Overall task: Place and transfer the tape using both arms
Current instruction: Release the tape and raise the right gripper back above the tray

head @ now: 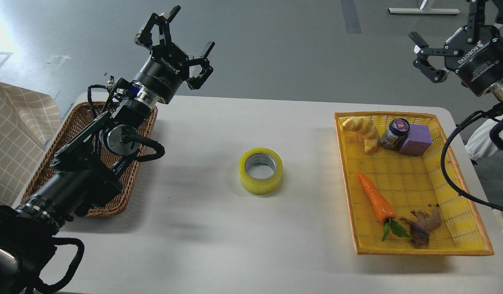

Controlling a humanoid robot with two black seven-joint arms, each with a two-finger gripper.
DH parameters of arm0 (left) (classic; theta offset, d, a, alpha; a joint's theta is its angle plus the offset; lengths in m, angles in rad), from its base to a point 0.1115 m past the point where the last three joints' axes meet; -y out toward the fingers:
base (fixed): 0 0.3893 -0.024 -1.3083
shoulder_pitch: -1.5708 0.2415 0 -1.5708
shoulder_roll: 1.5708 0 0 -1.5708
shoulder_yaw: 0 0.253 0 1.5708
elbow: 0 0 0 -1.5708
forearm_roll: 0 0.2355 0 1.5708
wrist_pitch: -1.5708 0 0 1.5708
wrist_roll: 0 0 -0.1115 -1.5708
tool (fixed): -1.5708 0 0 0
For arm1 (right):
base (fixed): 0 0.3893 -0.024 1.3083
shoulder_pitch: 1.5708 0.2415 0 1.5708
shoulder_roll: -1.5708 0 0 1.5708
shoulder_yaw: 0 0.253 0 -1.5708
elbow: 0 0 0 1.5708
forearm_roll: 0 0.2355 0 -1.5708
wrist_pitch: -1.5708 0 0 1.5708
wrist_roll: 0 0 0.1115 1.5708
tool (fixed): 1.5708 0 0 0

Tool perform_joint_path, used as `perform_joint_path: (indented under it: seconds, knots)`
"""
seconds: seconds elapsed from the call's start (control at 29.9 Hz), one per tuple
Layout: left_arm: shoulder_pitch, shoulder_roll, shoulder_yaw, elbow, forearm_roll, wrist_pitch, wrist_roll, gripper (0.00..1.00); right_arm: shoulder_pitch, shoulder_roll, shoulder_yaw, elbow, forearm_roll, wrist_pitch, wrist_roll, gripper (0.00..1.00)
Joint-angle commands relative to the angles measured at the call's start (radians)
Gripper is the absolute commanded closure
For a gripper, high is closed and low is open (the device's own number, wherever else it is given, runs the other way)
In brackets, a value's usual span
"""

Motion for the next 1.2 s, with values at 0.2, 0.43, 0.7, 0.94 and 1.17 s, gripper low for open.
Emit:
perform_joint_path:
  seconds: [0.2,0.43,0.7,0.94,1.17]
  knots:
    - [0.000,-0.006,-0.005,-0.003,-0.001,0.000,0.001,0.02,-0.015,0.173,0.094,-0.022,0.019,0.000,-0.005,0.00]
    - [0.003,-0.003,0.006,-0.004,-0.001,0.000,0.007,0.02,-0.088,0.201,0.044,0.071,0.102,0.000,-0.033,0.00]
    - [0.009,-0.014,0.004,-0.006,-0.001,0.000,0.007,0.02,-0.124,0.218,-0.010,0.114,0.104,0.000,-0.070,0.00]
    - [0.011,-0.008,0.010,-0.007,0.002,0.000,0.006,0.02,-0.127,0.203,-0.008,0.114,0.104,0.000,-0.070,0.00]
    - [0.009,0.017,0.013,-0.012,0.029,0.000,0.004,0.02,-0.135,0.203,-0.007,0.116,0.104,0.000,-0.070,0.00]
